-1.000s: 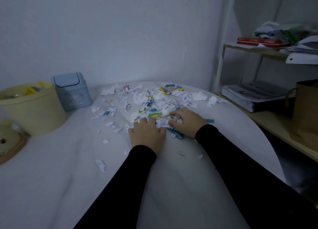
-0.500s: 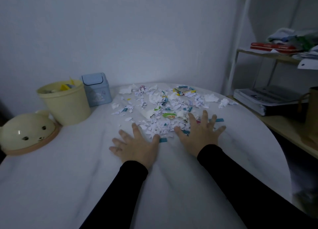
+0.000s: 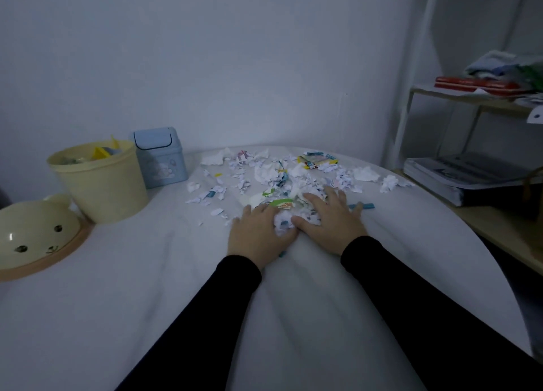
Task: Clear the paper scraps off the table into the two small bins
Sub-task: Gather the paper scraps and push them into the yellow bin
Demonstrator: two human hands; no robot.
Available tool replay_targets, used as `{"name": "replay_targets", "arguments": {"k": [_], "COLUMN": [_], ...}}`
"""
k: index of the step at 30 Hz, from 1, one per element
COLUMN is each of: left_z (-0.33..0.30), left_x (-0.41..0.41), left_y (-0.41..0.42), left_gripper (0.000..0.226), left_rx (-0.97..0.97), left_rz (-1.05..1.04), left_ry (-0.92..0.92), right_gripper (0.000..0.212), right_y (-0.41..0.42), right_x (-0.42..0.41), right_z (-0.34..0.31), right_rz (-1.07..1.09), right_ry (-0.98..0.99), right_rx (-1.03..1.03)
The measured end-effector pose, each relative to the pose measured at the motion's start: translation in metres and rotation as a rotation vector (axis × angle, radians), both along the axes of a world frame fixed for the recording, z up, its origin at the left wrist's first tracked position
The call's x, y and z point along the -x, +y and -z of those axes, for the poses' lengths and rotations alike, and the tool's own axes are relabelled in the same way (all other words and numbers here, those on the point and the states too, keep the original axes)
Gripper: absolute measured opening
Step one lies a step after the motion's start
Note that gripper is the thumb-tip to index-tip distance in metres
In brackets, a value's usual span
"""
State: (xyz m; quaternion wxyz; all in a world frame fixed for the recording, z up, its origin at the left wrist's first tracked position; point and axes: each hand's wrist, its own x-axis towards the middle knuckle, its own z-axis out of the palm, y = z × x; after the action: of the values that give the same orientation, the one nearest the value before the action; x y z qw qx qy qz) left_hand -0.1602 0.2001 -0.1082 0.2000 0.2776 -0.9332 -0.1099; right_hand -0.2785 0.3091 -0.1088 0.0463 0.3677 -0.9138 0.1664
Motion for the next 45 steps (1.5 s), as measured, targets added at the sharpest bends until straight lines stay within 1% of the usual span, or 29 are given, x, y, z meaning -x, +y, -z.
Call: {"name": "replay_targets", "arguments": {"k": [2,4,6,8,10,14,17,19,21,24,27,28,30,31,33,34,36,37,38,40,41,43,45], "left_z": [-0.004,-0.006,-0.006,-0.003,-0.002,0.0,0.0,-0.001,-0.003,-0.007,-0.009,-0.009,-0.009,-0.01,-0.01,-0.009,-0.007,-0.005,-0.005,-0.004,-0.004,-0.003,-0.003], "left_x": [0.008,0.014,0.018,0.023,0.025,0.025,0.022,0.02,0.018,0.015,0.011,0.009,0.008,0.007,0.003,0.0,-0.004,-0.005,-0.005,-0.003,-0.002,0.001,0.003], "left_y": [-0.013,-0.023,-0.026,-0.026,-0.026,-0.025,-0.023,-0.024,-0.028,-0.032,-0.035,-0.036,-0.038,-0.039,-0.038,-0.037,-0.036,-0.035,-0.035,-0.035,-0.035,-0.034,-0.033], "left_gripper": [0.057,0.057,0.048,0.04,0.038,0.039,0.036,0.033,0.029,0.024,0.022,0.022,0.024,0.025,0.034,0.045,0.07,0.079,0.082,0.078,0.072,0.057,0.047], "left_rx": [0.004,0.114,0.216,0.287,0.312,0.287,0.245,0.211,0.168,0.103,0.061,0.054,0.057,0.093,0.157,0.14,0.035,0.008,0.008,0.021,0.024,0.039,0.069], "left_rz": [0.0,0.001,0.026,0.047,0.033,0.025,0.034,0.043,0.047,0.034,0.021,0.012,-0.013,-0.035,-0.077,-0.08,-0.051,-0.034,-0.021,-0.012,-0.015,-0.023,-0.018], "left_ry": [0.041,0.006,-0.023,-0.062,-0.086,-0.048,-0.023,-0.028,-0.009,0.027,0.094,0.127,0.194,0.206,0.127,0.047,-0.098,-0.152,-0.192,-0.221,-0.21,-0.172,-0.147], "right_gripper": [0.067,0.065,0.061,0.053,0.046,0.039,0.03,0.032,0.033,0.026,0.034,0.033,0.02,0.016,0.016,0.017,0.02,0.023,0.029,0.034,0.028,0.003,0.013], "right_y": [-0.01,-0.02,-0.028,-0.033,-0.036,-0.035,-0.033,-0.031,-0.03,-0.028,-0.028,-0.027,-0.027,-0.027,-0.028,-0.028,-0.028,-0.028,-0.028,-0.027,-0.026,-0.027,-0.026], "right_x": [0.007,0.013,0.017,0.019,0.018,0.018,0.017,0.015,0.014,0.015,0.013,0.012,0.013,0.014,0.015,0.015,0.015,0.015,0.015,0.012,0.012,0.01,0.009], "right_z": [-0.001,0.0,0.001,0.001,0.001,0.001,-0.001,-0.001,-0.002,-0.003,-0.006,-0.007,-0.008,-0.008,-0.006,-0.006,-0.005,-0.005,-0.005,-0.008,-0.008,-0.009,-0.008], "right_rz": [-0.041,-0.083,-0.12,-0.12,-0.099,-0.138,-0.175,-0.203,-0.234,-0.241,-0.219,-0.214,-0.213,-0.219,-0.231,-0.229,-0.228,-0.233,-0.234,-0.231,-0.228,-0.229,-0.231], "right_ry": [0.018,0.004,0.01,0.068,0.103,0.056,0.022,0.005,-0.01,-0.028,-0.063,-0.056,-0.025,-0.011,0.005,0.003,0.006,0.014,0.014,-0.009,-0.026,-0.03,-0.026], "right_rx": [0.0,0.031,0.083,0.087,0.086,0.152,0.183,0.218,0.3,0.46,0.61,0.648,0.703,0.717,0.734,0.732,0.728,0.721,0.714,0.712,0.727,0.727,0.718]}}
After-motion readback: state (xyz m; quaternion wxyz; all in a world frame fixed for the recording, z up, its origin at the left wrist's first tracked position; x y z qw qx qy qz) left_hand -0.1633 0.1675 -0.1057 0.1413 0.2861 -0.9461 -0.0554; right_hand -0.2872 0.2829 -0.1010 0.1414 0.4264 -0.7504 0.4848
